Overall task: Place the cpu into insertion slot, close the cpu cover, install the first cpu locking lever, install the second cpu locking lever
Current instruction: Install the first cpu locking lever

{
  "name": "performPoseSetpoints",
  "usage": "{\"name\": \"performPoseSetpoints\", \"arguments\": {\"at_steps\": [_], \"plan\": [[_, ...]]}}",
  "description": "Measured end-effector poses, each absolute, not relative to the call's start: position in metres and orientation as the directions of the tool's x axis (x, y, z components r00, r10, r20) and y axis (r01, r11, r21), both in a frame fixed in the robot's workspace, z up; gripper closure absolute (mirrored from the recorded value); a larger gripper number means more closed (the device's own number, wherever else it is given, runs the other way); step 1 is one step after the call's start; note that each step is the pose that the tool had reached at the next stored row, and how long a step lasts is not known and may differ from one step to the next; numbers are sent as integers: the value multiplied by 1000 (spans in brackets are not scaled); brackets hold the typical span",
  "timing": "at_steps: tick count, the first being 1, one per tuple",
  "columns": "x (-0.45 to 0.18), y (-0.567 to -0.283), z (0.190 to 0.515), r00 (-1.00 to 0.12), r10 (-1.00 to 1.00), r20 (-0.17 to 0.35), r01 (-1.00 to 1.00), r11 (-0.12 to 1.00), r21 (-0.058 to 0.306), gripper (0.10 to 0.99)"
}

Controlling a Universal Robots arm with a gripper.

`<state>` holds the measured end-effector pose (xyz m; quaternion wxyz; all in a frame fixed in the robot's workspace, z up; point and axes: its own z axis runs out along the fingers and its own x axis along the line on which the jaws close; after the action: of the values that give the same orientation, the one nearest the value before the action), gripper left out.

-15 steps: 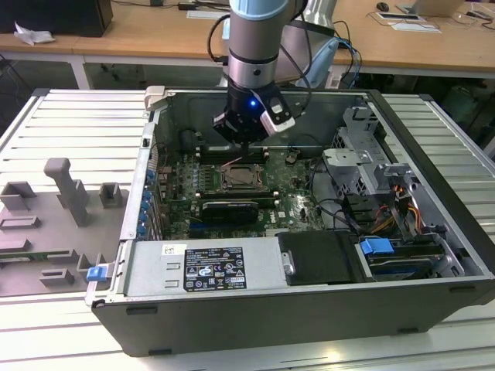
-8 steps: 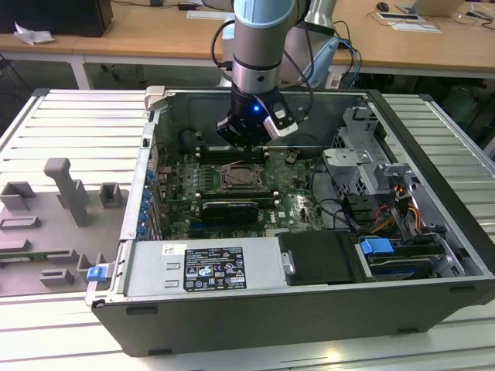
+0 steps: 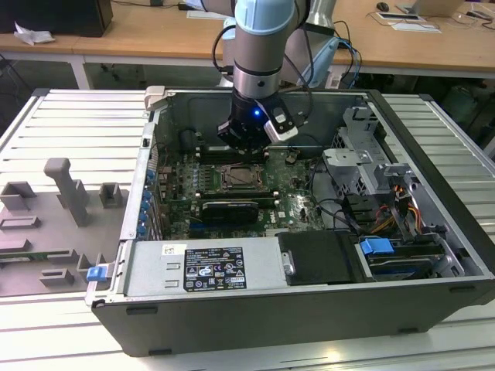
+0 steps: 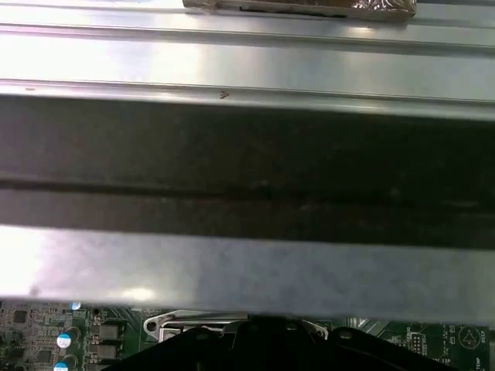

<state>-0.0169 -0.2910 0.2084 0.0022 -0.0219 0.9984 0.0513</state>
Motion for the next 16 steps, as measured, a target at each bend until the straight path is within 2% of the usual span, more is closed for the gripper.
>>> {"name": "performPoseSetpoints", "arguments": {"at_steps": [16], "plan": [[-16, -291, 204, -999, -44, -6, -44, 995, 86, 980]]}}
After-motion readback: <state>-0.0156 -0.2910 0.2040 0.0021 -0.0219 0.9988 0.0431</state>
